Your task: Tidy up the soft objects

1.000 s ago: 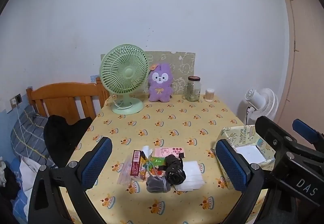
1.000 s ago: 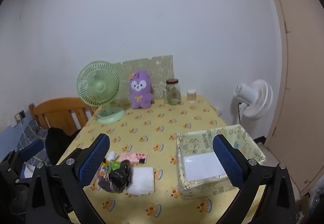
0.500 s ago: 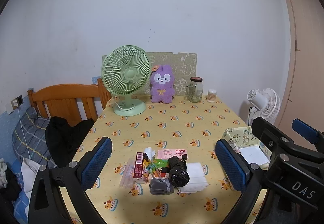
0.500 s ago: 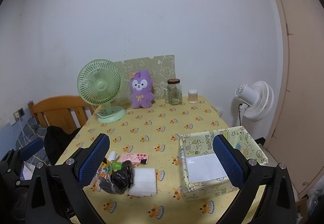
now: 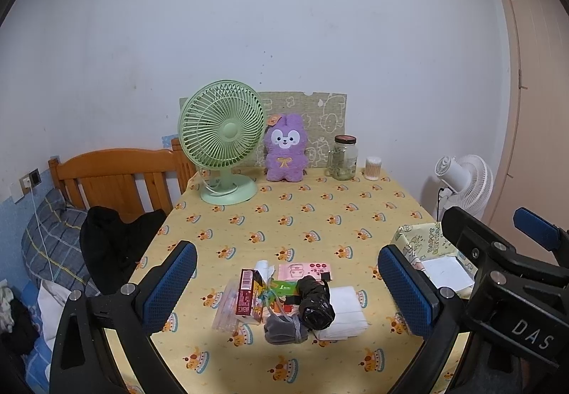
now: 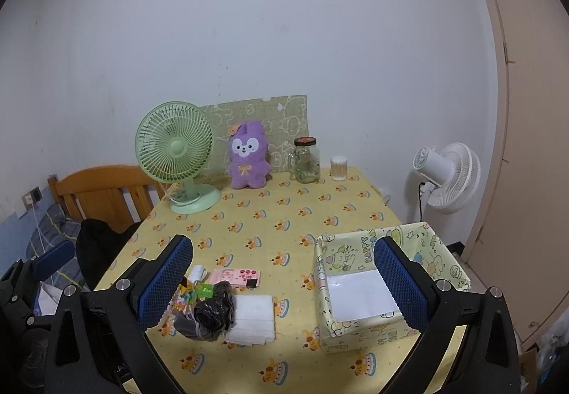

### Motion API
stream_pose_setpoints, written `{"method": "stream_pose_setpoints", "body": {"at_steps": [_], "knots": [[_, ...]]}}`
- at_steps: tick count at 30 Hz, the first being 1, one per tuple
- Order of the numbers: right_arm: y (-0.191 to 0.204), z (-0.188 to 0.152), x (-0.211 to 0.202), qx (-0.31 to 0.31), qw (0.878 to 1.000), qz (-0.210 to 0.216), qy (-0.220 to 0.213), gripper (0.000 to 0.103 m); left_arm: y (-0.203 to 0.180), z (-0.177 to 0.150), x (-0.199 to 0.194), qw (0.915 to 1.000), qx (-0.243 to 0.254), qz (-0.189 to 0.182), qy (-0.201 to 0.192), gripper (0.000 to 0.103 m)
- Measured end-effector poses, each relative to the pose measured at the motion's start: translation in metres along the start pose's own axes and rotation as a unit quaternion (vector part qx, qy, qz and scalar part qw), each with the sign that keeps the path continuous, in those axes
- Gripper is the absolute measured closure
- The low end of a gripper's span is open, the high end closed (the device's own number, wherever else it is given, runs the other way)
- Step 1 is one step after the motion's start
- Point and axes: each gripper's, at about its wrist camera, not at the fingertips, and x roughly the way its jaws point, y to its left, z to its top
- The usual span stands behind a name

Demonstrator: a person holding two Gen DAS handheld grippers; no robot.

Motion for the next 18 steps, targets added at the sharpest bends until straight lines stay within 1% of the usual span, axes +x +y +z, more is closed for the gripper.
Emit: {"method": "stream_pose_setpoints", "body": {"at_steps": [18], "knots": [[-0.0013, -0.0011, -0.0003, 0.0, 1.0, -0.005, 0.001, 0.0, -0.0073, 0.0016, 0.0024, 1.0, 0.001, -0.002, 0.003, 0.001]]}}
